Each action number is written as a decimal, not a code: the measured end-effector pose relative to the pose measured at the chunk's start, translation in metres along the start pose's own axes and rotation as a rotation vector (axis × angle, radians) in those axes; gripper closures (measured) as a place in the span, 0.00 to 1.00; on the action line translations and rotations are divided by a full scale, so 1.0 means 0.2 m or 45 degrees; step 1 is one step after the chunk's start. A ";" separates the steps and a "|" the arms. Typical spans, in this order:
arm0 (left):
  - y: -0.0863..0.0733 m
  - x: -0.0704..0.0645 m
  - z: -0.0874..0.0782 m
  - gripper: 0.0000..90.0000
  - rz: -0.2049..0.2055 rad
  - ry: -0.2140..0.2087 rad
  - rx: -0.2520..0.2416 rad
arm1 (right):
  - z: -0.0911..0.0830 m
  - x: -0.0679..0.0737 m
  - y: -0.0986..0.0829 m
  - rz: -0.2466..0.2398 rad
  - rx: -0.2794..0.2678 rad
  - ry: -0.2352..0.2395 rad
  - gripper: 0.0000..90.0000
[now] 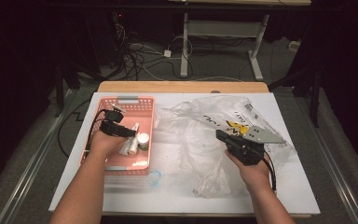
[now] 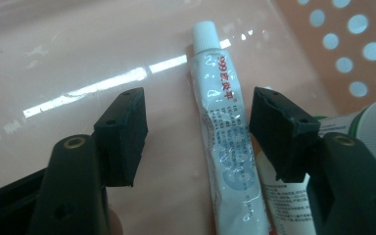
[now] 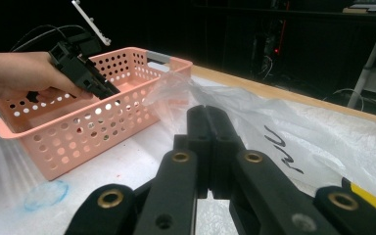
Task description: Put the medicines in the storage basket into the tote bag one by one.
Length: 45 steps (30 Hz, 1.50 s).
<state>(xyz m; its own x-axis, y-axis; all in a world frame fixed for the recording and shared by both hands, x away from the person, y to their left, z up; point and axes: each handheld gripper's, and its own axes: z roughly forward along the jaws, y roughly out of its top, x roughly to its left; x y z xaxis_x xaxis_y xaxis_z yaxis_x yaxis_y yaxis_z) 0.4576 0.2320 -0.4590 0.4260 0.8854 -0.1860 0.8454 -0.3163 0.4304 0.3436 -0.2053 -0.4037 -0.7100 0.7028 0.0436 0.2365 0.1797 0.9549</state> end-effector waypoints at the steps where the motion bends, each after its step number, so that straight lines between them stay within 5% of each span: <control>1: 0.00 0.00 0.00 0.43 0.005 0.005 0.005 | 0.00 0.00 0.00 0.000 -0.001 0.001 1.00; 9: 0.00 -0.01 0.02 0.50 -0.012 0.035 0.082 | -0.01 -0.01 0.00 0.008 -0.004 -0.003 1.00; 14: 0.01 -0.05 0.03 0.53 0.036 0.143 0.159 | -0.01 -0.01 0.00 0.001 -0.005 -0.002 1.00; 18: 0.02 -0.06 0.02 0.53 0.014 0.150 0.198 | -0.01 0.00 0.00 0.003 0.000 0.002 1.00; 22: 0.01 -0.05 0.02 0.56 0.007 0.151 0.196 | -0.01 0.00 0.00 0.003 0.001 0.000 1.00; 28: 0.01 -0.06 0.02 0.74 0.000 0.164 0.189 | 0.00 0.00 0.00 0.000 0.001 0.002 1.00; 45: 0.00 -0.06 0.01 0.76 0.027 0.151 0.162 | -0.01 0.00 0.00 0.006 -0.004 0.005 1.00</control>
<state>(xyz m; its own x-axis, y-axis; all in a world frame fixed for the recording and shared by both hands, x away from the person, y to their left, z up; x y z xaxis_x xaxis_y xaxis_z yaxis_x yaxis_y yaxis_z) 0.4525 0.2219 -0.4586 0.4092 0.9098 -0.0692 0.8739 -0.3689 0.3166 0.3425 -0.2070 -0.4036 -0.7117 0.7007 0.0494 0.2379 0.1743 0.9555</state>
